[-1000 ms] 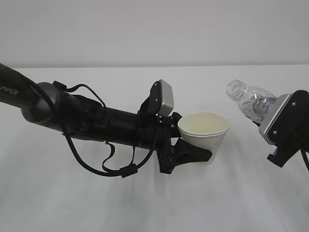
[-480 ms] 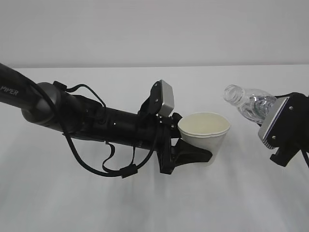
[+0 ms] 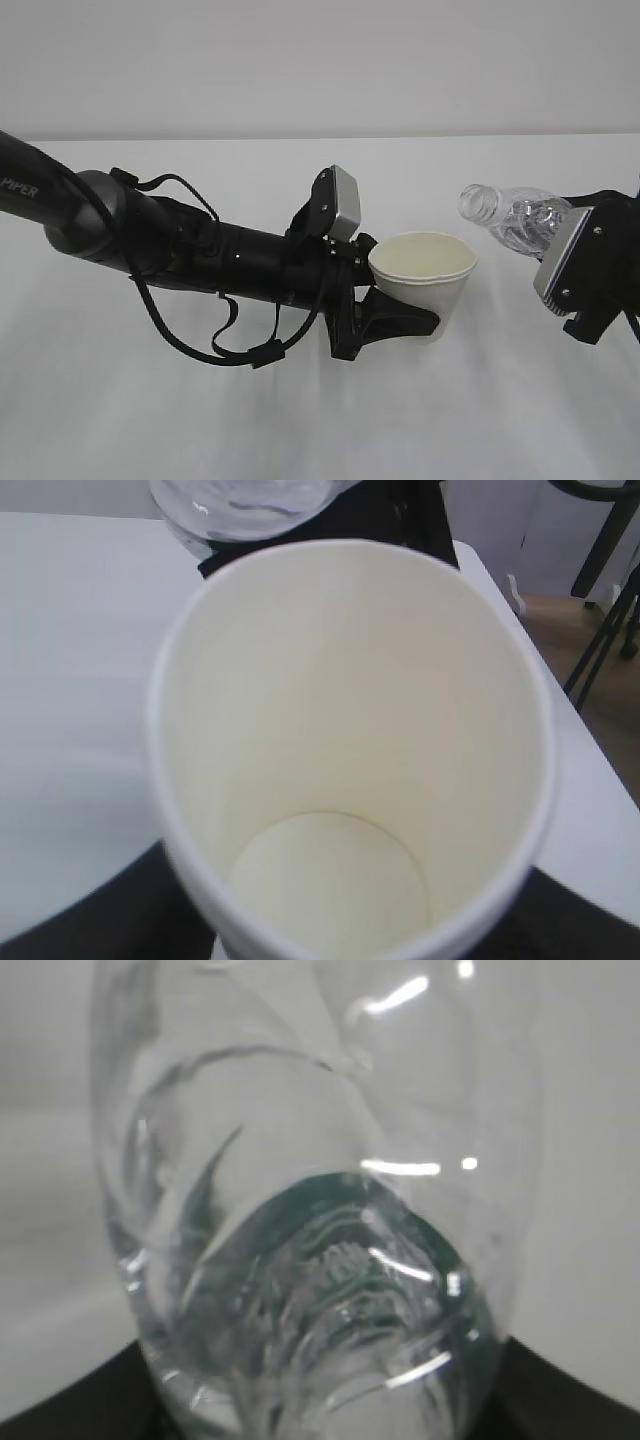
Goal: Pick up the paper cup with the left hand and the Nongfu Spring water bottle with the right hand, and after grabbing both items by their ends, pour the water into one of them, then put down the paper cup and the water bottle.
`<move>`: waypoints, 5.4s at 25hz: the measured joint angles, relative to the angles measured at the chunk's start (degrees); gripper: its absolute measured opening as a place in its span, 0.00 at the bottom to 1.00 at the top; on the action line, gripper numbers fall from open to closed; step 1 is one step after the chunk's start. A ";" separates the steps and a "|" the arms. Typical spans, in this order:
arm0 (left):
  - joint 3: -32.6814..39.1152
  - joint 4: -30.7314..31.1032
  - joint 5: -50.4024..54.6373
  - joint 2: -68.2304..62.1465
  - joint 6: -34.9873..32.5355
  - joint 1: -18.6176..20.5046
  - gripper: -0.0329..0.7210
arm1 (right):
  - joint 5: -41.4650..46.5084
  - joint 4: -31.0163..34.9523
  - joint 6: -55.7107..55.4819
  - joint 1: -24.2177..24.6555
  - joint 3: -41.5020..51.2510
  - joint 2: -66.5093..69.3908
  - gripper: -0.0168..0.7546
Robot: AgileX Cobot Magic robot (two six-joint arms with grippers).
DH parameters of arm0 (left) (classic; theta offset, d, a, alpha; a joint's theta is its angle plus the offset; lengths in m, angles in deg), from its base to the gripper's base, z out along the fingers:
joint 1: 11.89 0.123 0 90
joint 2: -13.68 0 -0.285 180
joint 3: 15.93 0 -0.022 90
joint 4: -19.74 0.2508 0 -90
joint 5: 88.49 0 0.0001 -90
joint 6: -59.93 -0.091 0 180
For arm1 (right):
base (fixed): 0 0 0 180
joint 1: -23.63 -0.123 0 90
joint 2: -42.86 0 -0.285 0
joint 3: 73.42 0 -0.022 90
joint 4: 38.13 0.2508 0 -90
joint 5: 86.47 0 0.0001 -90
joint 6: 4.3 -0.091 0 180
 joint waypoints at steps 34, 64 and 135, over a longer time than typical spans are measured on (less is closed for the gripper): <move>-1.30 1.98 0.36 -0.87 1.95 -1.16 0.61 | -1.44 -0.33 8.84 0.00 -0.19 0.00 0.55; -2.95 2.46 -1.40 -2.43 2.32 -1.16 0.61 | -1.57 -0.66 16.24 0.00 -1.19 0.00 0.54; -3.32 3.84 -2.94 -2.43 3.25 -1.16 0.61 | 1.72 -2.43 23.86 0.00 -3.07 -2.59 0.54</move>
